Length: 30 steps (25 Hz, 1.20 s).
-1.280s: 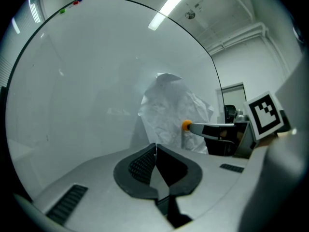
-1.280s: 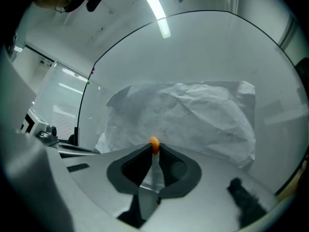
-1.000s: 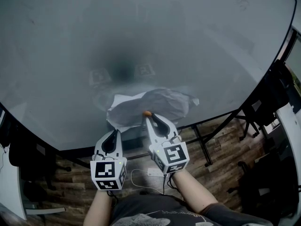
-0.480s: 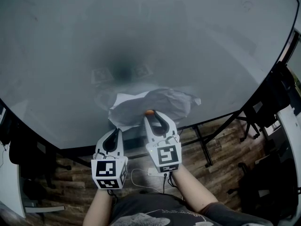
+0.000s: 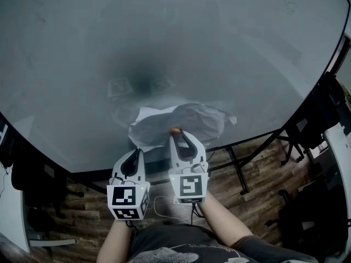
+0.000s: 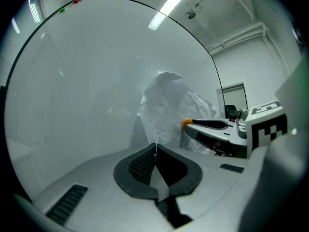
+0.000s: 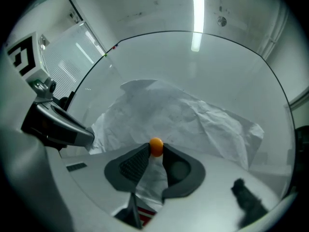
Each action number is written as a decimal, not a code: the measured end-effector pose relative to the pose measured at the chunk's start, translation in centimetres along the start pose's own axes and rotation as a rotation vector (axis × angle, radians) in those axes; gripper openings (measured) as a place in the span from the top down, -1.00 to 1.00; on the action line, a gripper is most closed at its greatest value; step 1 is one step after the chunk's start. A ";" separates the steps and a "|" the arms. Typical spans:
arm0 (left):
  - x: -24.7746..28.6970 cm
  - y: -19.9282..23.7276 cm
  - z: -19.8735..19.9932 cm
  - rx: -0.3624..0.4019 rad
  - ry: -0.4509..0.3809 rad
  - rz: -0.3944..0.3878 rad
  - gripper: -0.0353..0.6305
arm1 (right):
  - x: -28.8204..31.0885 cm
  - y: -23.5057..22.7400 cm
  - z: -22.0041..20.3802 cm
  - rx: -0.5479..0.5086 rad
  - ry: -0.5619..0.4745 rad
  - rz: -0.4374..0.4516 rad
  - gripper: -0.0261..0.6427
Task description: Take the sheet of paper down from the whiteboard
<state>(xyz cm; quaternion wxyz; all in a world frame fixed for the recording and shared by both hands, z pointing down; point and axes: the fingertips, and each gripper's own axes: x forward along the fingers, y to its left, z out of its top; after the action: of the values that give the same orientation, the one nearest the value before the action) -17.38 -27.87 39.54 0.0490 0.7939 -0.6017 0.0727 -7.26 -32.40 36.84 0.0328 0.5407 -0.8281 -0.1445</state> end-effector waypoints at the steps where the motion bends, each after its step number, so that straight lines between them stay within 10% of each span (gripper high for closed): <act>1: 0.0 0.1 0.0 -0.004 -0.003 0.000 0.85 | -0.2 0.1 0.1 0.003 -0.012 0.003 0.65; 13: 0.0 0.6 -0.5 -0.090 -0.002 -0.010 0.85 | -0.6 -0.2 -0.8 0.294 -0.036 0.094 0.76; 30: -0.5 -0.2 -0.8 -0.090 0.017 -0.015 0.85 | -4.5 0.0 -2.1 0.434 -0.032 0.174 0.77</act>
<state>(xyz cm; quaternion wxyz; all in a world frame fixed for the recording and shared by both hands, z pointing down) -17.41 -27.24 40.21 0.0901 0.7948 -0.5979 0.0519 -4.93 -28.72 39.26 -0.0852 0.4590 -0.8838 0.0318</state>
